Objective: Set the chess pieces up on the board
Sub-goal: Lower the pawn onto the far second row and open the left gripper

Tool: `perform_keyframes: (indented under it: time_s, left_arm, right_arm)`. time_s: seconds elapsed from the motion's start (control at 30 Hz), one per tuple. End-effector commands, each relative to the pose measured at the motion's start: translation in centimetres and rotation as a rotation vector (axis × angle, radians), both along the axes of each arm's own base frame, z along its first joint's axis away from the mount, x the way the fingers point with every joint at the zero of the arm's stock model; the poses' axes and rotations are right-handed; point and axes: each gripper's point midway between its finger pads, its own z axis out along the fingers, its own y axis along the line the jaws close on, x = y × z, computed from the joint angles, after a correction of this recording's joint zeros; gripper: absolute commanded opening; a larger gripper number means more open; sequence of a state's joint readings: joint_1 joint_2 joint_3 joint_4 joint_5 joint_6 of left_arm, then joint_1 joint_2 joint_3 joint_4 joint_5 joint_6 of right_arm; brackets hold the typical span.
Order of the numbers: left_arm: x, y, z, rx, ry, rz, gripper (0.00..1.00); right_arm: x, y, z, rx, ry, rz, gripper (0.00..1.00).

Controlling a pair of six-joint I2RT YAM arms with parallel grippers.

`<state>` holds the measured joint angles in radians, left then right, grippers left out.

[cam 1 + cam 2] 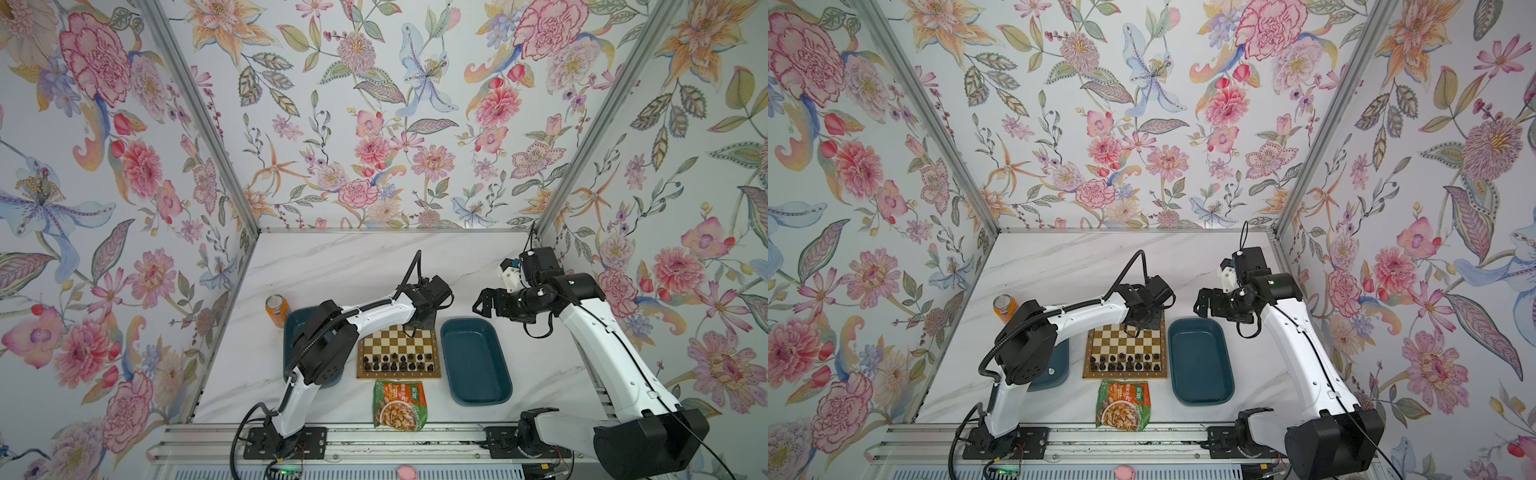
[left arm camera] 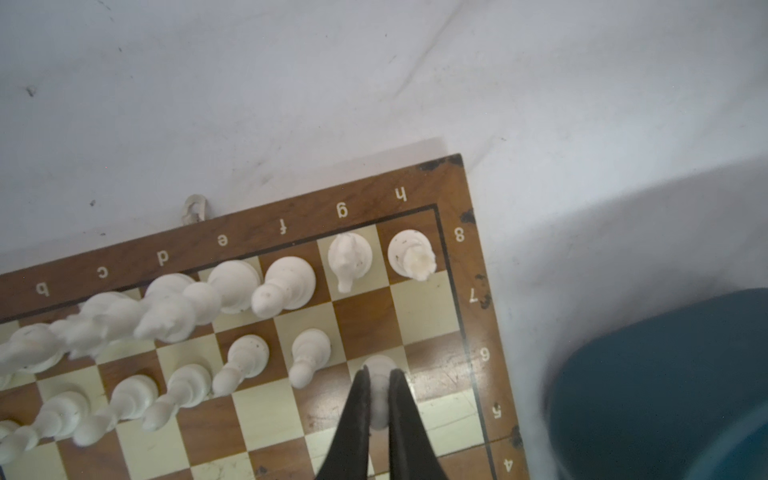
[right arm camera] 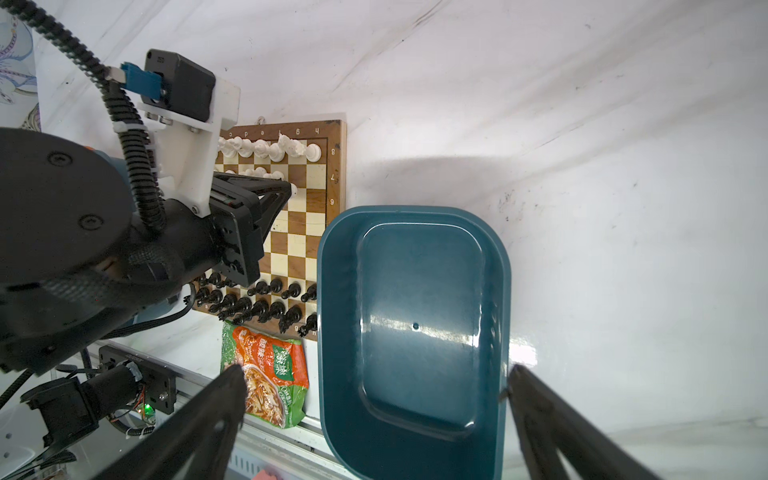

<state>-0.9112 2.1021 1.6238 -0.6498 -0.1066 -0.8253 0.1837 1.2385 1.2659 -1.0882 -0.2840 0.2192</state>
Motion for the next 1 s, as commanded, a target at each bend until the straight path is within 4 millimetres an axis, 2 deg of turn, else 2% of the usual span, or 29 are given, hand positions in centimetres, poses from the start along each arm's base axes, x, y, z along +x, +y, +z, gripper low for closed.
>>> perform_keyframes:
  time_s: [0.0, 0.33, 0.63, 0.97]
  left_arm:
    - [0.83, -0.11, -0.40, 0.002, 0.006, -0.013, 0.11]
    - [1.68, -0.04, -0.60, 0.000, 0.008, -0.011, 0.12]
    - [1.67, -0.25, -0.80, 0.005, 0.019, -0.022, 0.16]
    - [1.56, -0.04, -0.91, 0.014, 0.025, -0.017, 0.26]
  right_arm:
    - [-0.60, -0.15, -0.19, 0.004, 0.013, 0.008, 0.99]
    - [-0.28, -0.36, -0.37, 0.001, 0.022, -0.001, 0.99]
    - [-0.17, -0.36, -0.69, 0.002, 0.033, 0.000, 0.99]
    - [-0.25, -0.38, -0.86, 0.005, 0.036, 0.000, 0.99]
